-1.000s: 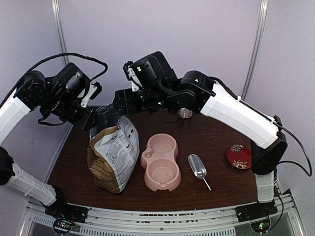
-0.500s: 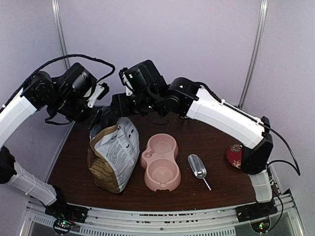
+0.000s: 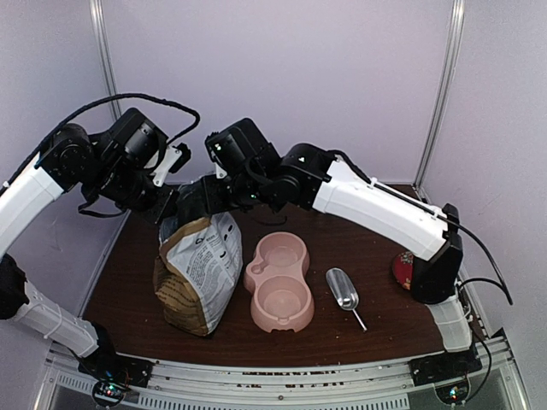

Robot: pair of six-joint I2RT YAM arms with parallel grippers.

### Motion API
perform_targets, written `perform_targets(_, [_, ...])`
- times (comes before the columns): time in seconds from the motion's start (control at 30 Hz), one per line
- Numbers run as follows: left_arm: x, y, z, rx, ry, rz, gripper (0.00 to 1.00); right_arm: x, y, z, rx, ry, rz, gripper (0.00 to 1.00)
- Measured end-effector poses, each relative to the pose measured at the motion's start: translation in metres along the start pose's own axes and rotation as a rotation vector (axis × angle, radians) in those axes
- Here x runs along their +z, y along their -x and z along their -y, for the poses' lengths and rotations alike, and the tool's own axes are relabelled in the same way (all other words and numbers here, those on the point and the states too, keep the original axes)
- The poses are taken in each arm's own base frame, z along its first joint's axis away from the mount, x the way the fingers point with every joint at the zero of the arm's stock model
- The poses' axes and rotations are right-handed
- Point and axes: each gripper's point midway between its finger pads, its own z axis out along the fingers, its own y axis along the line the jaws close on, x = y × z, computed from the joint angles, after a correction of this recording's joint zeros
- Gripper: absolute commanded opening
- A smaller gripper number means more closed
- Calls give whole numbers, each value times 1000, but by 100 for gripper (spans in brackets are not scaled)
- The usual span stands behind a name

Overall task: Serve the pet food
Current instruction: Open the pet food bag at the center of the board.

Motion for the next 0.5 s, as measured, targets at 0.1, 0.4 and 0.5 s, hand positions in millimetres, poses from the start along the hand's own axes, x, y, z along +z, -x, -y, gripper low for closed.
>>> perform_targets(0.1, [0, 0, -1, -6, 5, 1, 1, -1, -1, 2, 2, -6, -4, 0])
perform_targets(0.4, [-3, 3, -2, -13, 13, 11, 0, -24, -6, 15, -29, -53, -62, 0])
perform_targets(0.5, [-4, 6, -5, -14, 29, 17, 0, -34, -11, 22, -47, -73, -90, 0])
